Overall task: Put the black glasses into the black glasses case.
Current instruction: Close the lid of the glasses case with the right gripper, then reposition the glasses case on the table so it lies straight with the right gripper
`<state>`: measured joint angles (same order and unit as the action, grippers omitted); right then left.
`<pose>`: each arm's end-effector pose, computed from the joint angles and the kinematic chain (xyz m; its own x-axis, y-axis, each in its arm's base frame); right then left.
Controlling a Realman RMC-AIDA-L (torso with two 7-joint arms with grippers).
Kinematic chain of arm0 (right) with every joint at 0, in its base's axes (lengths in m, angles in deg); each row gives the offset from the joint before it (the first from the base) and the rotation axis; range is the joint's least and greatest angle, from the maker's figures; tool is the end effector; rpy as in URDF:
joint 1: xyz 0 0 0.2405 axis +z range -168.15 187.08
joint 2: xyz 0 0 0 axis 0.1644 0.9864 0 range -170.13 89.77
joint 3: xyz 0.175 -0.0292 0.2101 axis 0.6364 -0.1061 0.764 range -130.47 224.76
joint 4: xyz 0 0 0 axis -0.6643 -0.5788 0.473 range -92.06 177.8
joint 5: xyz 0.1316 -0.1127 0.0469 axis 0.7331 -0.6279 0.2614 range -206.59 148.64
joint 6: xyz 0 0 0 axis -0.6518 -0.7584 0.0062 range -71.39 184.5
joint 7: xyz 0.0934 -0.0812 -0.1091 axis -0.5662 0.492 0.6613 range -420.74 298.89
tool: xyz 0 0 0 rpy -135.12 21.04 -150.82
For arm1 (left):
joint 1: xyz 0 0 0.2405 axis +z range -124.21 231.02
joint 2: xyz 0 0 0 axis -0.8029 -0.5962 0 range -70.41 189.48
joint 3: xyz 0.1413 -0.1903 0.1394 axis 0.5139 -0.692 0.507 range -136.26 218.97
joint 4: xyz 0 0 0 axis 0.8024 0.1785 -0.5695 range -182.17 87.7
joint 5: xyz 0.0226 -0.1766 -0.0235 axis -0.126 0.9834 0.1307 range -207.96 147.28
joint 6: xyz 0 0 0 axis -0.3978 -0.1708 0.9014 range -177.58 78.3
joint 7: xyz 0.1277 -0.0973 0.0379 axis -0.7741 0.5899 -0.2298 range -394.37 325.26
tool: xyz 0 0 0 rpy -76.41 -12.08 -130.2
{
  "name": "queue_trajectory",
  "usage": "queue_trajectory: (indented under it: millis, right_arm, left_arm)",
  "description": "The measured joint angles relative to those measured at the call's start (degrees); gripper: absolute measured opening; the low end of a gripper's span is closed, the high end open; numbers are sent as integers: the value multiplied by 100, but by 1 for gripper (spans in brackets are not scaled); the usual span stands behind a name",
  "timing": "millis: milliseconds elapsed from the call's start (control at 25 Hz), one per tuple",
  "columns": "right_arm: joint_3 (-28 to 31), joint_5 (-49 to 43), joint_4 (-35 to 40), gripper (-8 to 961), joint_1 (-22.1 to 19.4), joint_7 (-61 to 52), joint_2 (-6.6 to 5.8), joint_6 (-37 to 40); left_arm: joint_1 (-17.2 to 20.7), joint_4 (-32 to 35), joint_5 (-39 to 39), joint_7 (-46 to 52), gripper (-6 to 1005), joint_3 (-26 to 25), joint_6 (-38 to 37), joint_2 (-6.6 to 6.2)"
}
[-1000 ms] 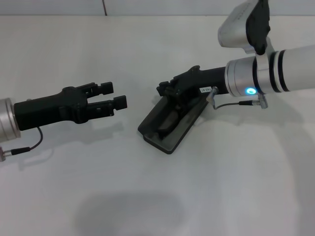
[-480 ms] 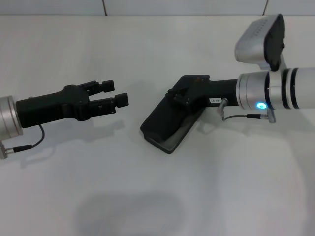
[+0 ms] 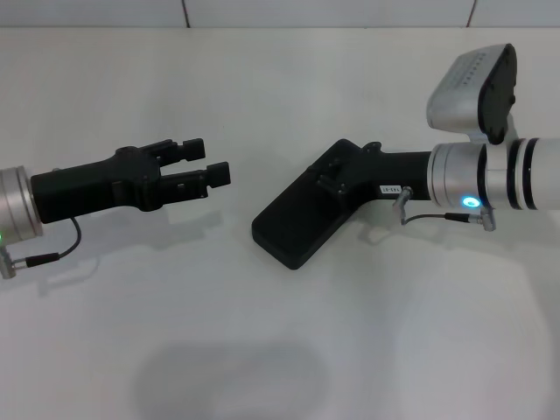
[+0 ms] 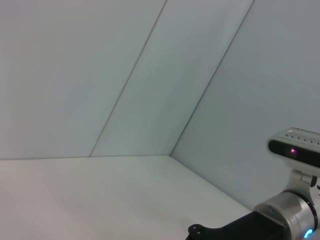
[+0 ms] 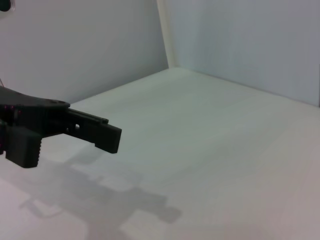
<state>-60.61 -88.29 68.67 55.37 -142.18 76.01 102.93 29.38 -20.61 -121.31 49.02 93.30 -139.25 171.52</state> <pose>0.1706 0.3808 -0.1234 0.8724 -0.3289 -0.3616 -0.4199 -0.8830 -0.2098 -0.2764 0.3022 0.0011 0.5630 0.4836 0.6702 0.6526 -0.7577 -0.0015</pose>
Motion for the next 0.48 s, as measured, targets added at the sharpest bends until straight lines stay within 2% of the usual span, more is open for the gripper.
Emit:
queue_trajectory:
  millis: [160, 240, 480]
  right_arm:
    - [-112, 443, 22, 66, -100, 350, 0, 19]
    - [13, 741, 67, 66, -225, 626, -1, 208]
    - [1140, 920, -33, 66, -368, 931, -70, 1034]
  left_arm:
    - [0, 0, 8, 0, 876, 0, 5, 3]
    - [10, 13, 31, 0, 876, -12, 5, 4]
    - [41, 39, 44, 0, 877, -146, -35, 7]
